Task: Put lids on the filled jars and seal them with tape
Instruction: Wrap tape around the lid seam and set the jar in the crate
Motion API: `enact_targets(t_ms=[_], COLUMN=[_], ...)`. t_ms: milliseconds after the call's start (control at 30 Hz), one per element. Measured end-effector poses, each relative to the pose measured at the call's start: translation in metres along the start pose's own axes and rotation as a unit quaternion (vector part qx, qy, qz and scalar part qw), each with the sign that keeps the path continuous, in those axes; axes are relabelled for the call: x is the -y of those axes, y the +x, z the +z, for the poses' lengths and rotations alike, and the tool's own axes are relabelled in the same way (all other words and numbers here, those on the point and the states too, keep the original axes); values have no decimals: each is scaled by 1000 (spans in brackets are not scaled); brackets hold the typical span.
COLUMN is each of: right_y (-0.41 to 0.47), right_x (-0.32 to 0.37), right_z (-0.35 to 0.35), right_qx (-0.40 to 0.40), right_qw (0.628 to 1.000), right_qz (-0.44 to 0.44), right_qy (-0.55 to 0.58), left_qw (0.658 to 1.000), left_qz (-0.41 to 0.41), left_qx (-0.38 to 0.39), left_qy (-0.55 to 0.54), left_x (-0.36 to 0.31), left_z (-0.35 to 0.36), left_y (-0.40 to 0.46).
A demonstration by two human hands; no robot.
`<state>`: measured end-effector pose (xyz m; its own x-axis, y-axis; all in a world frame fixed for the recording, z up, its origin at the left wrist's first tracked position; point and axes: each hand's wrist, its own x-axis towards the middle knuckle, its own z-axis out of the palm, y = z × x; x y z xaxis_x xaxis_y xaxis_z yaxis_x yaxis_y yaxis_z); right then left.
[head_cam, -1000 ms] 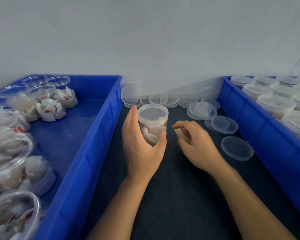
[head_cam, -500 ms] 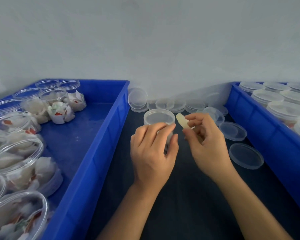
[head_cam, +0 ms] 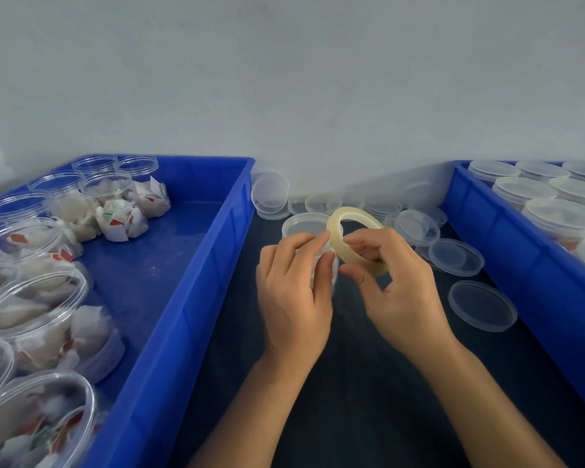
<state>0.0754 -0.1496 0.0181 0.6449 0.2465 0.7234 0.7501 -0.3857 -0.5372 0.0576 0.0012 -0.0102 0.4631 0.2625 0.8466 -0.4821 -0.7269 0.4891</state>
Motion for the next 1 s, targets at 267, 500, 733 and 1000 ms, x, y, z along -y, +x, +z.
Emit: enact_targets(t_ms=[267, 500, 733, 1000], right_y=[-1, 0, -1, 0], right_x=[-4, -2, 0, 1], right_z=[0, -1, -3, -4], right_qx=[6, 4, 28, 36], right_qw=[998, 998, 995, 995], right_qz=[-38, -50, -55, -57], right_qy=[-52, -47, -77, -73], left_qw=[1000, 998, 998, 999], left_qz=[-9, -40, -46, -35], left_qx=[-11, 14, 9, 11], left_qy=[-23, -46, -35, -32], left_x=[-4, -8, -5, -4], left_z=[-2, -6, -9, -8], left_y=[0, 5, 8, 8])
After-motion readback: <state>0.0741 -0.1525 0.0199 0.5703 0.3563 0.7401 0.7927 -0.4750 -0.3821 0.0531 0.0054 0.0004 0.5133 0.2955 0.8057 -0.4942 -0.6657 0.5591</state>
